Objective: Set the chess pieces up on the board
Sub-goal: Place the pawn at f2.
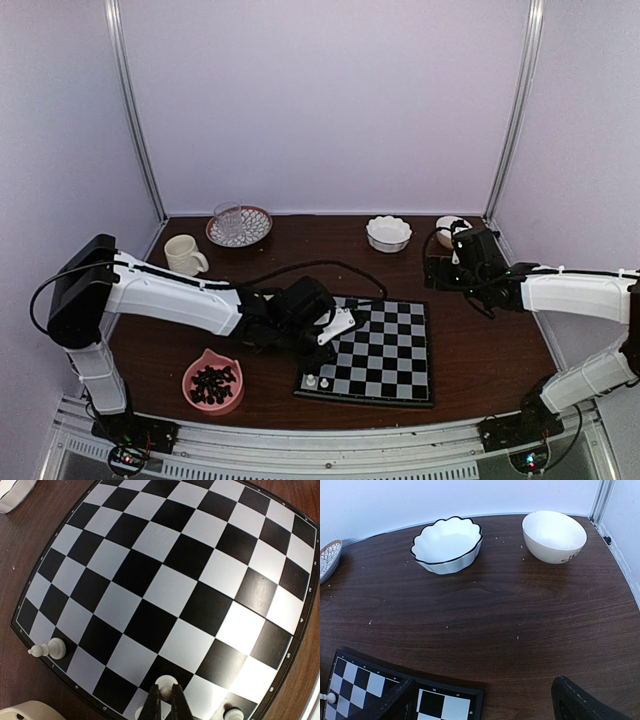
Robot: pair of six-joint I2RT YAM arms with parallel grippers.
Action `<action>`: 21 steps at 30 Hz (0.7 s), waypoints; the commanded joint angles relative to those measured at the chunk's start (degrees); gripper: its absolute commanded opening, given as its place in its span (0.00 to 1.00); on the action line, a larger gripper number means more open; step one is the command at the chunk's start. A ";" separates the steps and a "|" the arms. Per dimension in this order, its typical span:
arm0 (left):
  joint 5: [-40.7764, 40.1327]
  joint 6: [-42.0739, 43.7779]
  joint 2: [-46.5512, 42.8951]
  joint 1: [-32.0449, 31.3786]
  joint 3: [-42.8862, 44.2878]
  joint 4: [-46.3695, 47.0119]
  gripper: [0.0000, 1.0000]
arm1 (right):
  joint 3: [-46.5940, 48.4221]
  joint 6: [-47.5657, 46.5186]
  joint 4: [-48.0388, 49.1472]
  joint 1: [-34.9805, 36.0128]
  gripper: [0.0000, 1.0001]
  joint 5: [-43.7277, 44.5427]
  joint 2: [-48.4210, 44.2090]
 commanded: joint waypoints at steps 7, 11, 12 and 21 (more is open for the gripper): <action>-0.29 0.79 1.79 -0.42 2.02 -0.47 0.03 | 1.17 -0.41 -0.49 0.39 0.96 1.10 -0.85; -0.29 0.79 2.03 -0.45 2.20 -0.61 0.03 | 1.17 -0.42 -0.51 0.39 0.96 1.13 -0.93; -0.24 0.72 2.09 -0.44 2.28 -0.66 0.03 | 1.17 -0.41 -0.47 0.39 0.96 1.13 -0.95; 0.17 0.72 2.12 -0.52 2.38 -1.01 0.09 | 1.17 -0.41 -0.53 0.39 0.96 1.13 -0.92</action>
